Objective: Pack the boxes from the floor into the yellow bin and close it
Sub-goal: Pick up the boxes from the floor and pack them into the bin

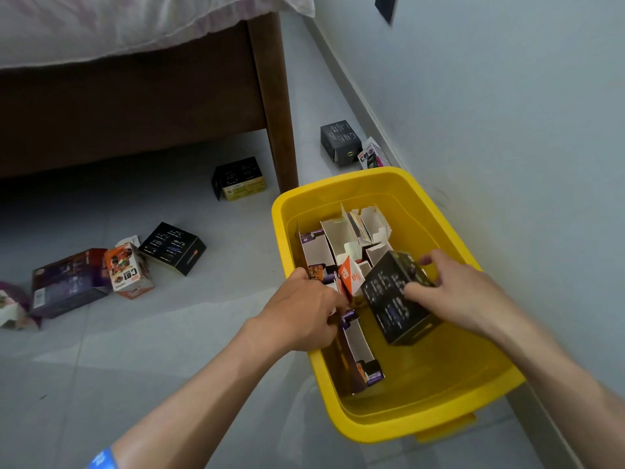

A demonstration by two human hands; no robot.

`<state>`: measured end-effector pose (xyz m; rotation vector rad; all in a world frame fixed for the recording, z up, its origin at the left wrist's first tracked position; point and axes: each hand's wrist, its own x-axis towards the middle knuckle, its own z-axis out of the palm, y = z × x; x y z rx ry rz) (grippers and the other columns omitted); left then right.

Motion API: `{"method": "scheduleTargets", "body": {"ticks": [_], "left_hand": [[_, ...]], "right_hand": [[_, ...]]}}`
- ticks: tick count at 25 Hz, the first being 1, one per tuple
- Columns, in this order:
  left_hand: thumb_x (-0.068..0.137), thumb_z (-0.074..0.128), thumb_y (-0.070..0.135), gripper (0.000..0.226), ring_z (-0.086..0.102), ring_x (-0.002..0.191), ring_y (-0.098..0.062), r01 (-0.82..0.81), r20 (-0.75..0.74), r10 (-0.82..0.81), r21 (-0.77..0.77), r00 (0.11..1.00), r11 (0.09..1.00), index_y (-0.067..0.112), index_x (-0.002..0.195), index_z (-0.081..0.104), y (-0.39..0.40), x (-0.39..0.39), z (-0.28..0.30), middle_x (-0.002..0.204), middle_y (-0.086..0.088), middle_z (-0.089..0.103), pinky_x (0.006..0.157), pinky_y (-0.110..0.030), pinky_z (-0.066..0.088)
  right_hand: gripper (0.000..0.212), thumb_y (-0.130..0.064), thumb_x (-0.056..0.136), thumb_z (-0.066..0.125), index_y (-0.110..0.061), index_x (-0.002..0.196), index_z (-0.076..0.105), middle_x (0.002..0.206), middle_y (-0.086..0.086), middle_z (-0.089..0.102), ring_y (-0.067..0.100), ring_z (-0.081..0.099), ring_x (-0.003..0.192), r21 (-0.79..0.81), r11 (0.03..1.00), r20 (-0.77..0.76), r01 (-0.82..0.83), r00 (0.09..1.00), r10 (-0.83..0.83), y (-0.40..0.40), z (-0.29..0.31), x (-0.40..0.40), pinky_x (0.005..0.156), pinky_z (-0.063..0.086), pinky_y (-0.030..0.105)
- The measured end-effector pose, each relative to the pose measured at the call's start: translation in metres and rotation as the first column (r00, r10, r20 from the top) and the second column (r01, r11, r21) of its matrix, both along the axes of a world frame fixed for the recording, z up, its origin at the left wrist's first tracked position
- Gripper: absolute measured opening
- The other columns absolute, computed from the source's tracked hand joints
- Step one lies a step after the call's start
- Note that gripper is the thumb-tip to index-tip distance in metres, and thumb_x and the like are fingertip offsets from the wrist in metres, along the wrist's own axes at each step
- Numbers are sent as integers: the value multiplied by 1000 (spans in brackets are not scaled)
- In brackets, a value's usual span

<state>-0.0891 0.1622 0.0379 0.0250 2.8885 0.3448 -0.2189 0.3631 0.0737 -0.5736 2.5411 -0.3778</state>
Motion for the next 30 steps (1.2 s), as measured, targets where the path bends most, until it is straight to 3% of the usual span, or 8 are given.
{"method": "scheduleTargets", "body": {"ticks": [8, 11, 14, 20, 24, 26, 28, 30], "left_hand": [[89, 57, 30, 12, 56, 83, -10, -78, -44, 74, -96, 996, 992, 29, 92, 68, -60, 12, 9, 84, 10, 65, 93, -31, 40], [89, 57, 24, 13, 56, 89, -10, -144, -141, 131, -88, 981, 986, 28, 88, 69, -73, 25, 5, 84, 9, 67, 107, -42, 37], [86, 66, 20, 17, 53, 116, -16, -331, -347, 334, 69, 876, 941, 28, 101, 71, -71, 36, -2, 113, 6, 67, 115, -52, 25], [84, 62, 6, 56, 18, 146, -26, -460, -267, 502, 206, 822, 863, 31, 134, 52, -53, 38, -12, 160, -2, 23, 115, -49, 23], [83, 53, -14, 65, 11, 148, -23, -541, -183, 662, 440, 727, 716, 32, 129, 56, -53, 39, -8, 161, 3, 19, 116, -43, 20], [82, 52, -16, 61, 15, 148, -24, -517, -192, 659, 478, 727, 710, 30, 121, 61, -52, 40, -8, 159, 1, 27, 115, -42, 21], [82, 51, -17, 57, 18, 147, -24, -502, -216, 657, 489, 723, 713, 29, 112, 65, -53, 40, -7, 157, 1, 32, 115, -42, 20], [83, 50, -17, 55, 19, 148, -23, -508, -214, 667, 498, 714, 703, 31, 106, 65, -54, 42, -6, 156, 3, 33, 115, -42, 20]], "right_hand": [[48, -42, 86, 61, -33, 130, 42, 94, 1, 65, 17, 65, 82, -303, 935, 367, 182, 928, -62, -12, 10, 27, 58, 60, 34], [56, -47, 86, 59, -35, 135, 34, 89, -5, 66, 11, 66, 74, -257, 965, 280, 47, 960, 28, -28, 9, 44, 57, 59, 34], [65, -50, 84, 61, -32, 136, 28, 80, -8, 62, 7, 63, 67, -110, 992, 178, -54, 981, 73, -32, 7, 53, 52, 55, 26], [60, -52, 88, 63, -25, 135, 37, 115, -2, 66, 13, 61, 88, 1, 980, 245, -200, 950, 193, -53, -25, 86, 63, 49, 23], [37, -44, 89, 61, -27, 120, 52, 112, -3, 68, 16, 58, 86, -19, 981, -217, -193, 959, 184, -48, -30, 72, 58, 40, 25], [50, -37, 86, 65, -26, 131, 45, 130, 1, 60, 24, 55, 110, 109, 956, -345, -272, 892, 293, -46, -38, 59, 74, 49, 31], [71, -35, 86, 68, -26, 145, 30, 145, 3, 46, 29, 44, 129, 281, 892, -262, -355, 866, 427, -51, -49, 52, 97, 46, 38], [72, -34, 87, 69, -25, 145, 27, 144, 5, 48, 31, 46, 128, 366, 838, -211, -404, 841, 498, -60, -59, 51, 100, 44, 39]]}}
